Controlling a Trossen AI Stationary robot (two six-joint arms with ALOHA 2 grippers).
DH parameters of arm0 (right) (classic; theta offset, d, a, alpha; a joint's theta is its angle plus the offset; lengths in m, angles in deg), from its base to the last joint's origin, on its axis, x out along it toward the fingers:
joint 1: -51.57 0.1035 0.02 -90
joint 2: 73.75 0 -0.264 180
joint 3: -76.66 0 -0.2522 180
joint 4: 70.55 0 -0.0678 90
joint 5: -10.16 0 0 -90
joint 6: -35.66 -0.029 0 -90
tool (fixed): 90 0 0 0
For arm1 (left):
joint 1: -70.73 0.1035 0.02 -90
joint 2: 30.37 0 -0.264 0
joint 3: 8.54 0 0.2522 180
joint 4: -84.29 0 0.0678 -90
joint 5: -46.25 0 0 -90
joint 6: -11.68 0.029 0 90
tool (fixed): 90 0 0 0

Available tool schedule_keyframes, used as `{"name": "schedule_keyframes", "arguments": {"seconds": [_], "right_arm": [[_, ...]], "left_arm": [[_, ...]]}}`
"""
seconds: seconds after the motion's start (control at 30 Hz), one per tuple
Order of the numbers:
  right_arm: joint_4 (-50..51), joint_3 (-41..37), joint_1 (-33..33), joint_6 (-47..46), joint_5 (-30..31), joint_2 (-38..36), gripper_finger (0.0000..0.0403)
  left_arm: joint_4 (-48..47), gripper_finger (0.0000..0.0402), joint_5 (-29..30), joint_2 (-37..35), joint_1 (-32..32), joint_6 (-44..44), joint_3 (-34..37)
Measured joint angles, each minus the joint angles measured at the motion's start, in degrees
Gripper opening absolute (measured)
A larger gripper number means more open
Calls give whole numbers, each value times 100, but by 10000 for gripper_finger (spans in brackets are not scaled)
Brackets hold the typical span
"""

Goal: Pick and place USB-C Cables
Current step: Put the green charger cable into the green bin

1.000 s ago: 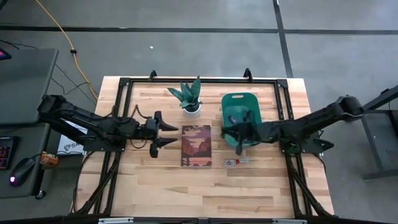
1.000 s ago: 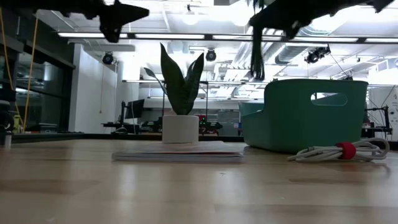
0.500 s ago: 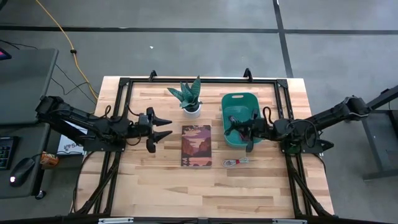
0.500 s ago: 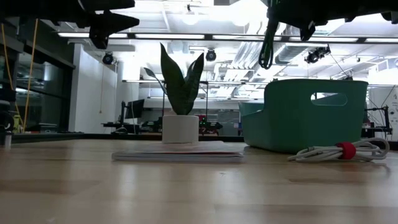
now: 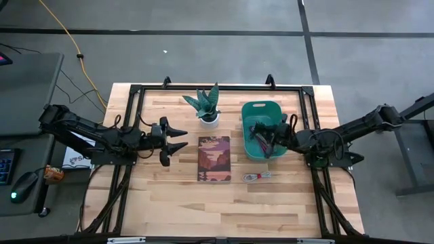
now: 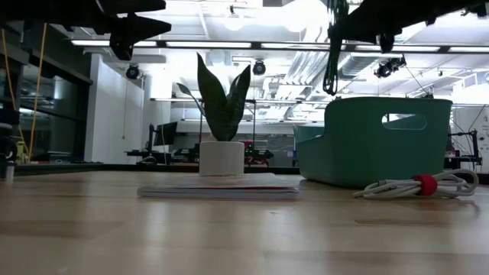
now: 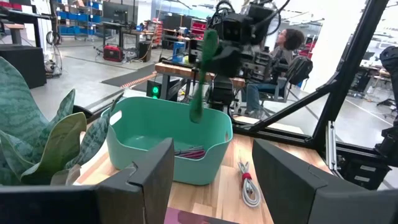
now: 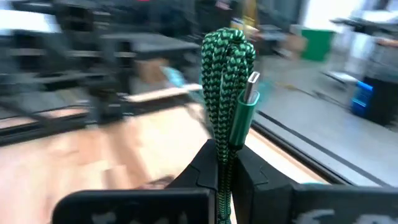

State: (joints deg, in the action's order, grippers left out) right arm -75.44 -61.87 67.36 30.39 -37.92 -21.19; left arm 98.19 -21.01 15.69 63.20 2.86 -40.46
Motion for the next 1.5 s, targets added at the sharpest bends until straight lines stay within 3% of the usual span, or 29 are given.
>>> {"name": "schedule_keyframes", "arguments": {"seconds": [0.1, 0.2, 0.37, 0.5, 0.7, 1.1, 1.5], "right_arm": [[1163, 574, -81, -526, 675, 163, 1], [2520, 1247, -377, -1213, 734, 448, 1], [5037, 2298, -1185, -2560, -301, 1305, 1], [6077, 2665, -1761, -2877, -1153, 2131, 1], [6156, 2695, -2412, -2607, -2310, 3029, 1], [6080, 2699, -2878, -2746, -3170, 3896, 6], [5887, 2699, -2931, -2819, -3138, 4127, 37]], "left_arm": [[0, 196, 0, 0, 0, 0, 0], [2, 196, 0, 0, 0, 0, 0], [185, 196, 0, 0, 0, -2, 0], [256, 196, 0, 0, 0, -6, 0], [251, 196, -2, 0, 0, -15, 0], [247, 196, -2, 0, -2, -72, 0], [240, 196, -4, 0, -2, -197, 0]]}}
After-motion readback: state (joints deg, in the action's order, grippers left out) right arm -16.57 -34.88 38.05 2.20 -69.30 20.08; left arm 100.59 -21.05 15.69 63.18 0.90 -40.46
